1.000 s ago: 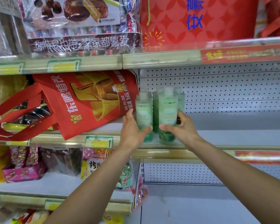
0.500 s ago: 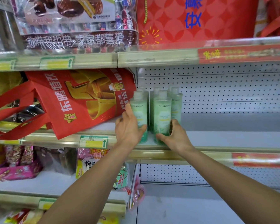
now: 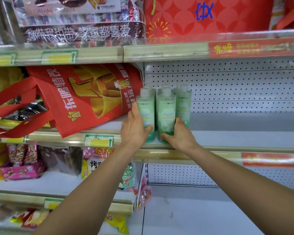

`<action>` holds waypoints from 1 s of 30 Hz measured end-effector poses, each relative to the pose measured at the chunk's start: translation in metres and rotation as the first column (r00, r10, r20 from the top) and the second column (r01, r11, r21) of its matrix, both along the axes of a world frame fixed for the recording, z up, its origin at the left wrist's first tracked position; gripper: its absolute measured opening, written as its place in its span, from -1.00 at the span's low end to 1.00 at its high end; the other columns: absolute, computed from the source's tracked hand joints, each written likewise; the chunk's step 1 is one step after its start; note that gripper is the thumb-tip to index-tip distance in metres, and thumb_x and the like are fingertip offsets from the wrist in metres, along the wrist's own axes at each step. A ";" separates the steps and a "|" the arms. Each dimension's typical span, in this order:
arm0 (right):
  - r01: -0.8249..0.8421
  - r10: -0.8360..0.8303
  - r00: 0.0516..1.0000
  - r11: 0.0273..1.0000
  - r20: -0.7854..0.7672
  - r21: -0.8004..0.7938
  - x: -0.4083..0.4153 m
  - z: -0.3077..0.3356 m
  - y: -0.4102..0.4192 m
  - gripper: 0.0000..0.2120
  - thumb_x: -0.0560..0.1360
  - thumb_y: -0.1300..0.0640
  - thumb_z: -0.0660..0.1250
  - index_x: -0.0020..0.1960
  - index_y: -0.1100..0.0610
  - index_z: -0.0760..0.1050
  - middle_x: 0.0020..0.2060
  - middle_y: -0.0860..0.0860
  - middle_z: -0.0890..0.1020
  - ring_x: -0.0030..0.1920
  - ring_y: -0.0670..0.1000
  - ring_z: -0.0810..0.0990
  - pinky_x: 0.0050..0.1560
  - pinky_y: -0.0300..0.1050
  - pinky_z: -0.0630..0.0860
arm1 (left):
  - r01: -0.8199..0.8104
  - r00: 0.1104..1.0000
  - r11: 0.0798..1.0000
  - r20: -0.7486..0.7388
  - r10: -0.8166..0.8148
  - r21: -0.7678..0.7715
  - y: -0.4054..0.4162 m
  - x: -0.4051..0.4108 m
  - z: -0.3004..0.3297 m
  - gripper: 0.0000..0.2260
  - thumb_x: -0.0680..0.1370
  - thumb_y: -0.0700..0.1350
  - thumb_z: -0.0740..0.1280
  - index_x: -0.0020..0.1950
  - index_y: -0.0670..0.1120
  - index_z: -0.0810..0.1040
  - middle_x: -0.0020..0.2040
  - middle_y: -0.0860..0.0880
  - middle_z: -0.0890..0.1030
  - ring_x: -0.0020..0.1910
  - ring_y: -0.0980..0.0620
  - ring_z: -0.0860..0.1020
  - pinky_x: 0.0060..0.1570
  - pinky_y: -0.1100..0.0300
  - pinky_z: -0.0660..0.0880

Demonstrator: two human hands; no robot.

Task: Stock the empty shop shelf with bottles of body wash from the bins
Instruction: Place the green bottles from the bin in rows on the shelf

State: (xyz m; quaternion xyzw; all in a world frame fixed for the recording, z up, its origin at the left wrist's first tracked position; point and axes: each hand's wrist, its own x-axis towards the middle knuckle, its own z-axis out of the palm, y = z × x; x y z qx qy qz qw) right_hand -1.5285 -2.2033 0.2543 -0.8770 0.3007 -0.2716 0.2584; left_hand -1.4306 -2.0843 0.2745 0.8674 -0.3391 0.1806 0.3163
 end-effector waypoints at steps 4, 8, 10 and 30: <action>0.050 -0.051 0.999 0.968 0.001 -0.245 -0.025 0.007 0.017 -0.32 0.48 -0.08 0.36 0.46 0.11 0.14 0.33 0.07 0.37 0.33 0.10 0.36 0.11 0.08 0.45 | -0.091 0.960 0.993 0.272 0.066 0.081 0.023 0.000 -0.011 -0.17 0.48 0.21 0.37 0.57 -0.13 0.07 0.36 -0.13 0.37 0.36 -0.15 0.35 0.41 -0.04 0.25; 0.026 0.000 0.999 0.851 0.049 -0.524 -0.051 0.012 0.041 -0.45 0.51 -0.01 0.32 0.43 0.13 0.28 0.29 0.09 0.42 0.25 0.14 0.43 0.04 0.05 0.45 | -0.064 0.914 0.998 0.401 0.060 -0.003 0.056 -0.012 -0.027 -0.41 0.42 0.13 0.44 0.38 -0.07 0.44 0.28 -0.10 0.50 0.28 -0.15 0.44 0.31 -0.10 0.34; 0.003 0.030 0.999 0.805 0.046 -0.594 -0.061 0.008 0.052 -0.52 0.48 0.03 0.36 0.34 0.15 0.40 0.22 0.10 0.49 0.15 0.17 0.50 -0.01 0.06 0.47 | -0.042 0.906 0.999 0.422 0.042 -0.009 0.075 -0.020 -0.037 -0.48 0.41 0.11 0.44 0.30 -0.07 0.50 0.24 -0.09 0.54 0.25 -0.15 0.48 0.27 -0.11 0.38; -0.341 0.344 0.557 0.925 -0.756 0.169 -0.169 -0.289 0.178 -0.49 0.54 -0.02 0.25 0.45 0.03 0.25 0.35 0.01 0.38 0.37 0.07 0.34 0.26 -0.07 0.36 | 0.399 0.785 0.850 -0.608 -0.123 0.344 0.230 -0.114 -0.322 -0.64 0.51 0.12 0.31 0.24 0.00 0.52 0.15 0.03 0.57 0.19 -0.01 0.52 0.09 0.07 0.47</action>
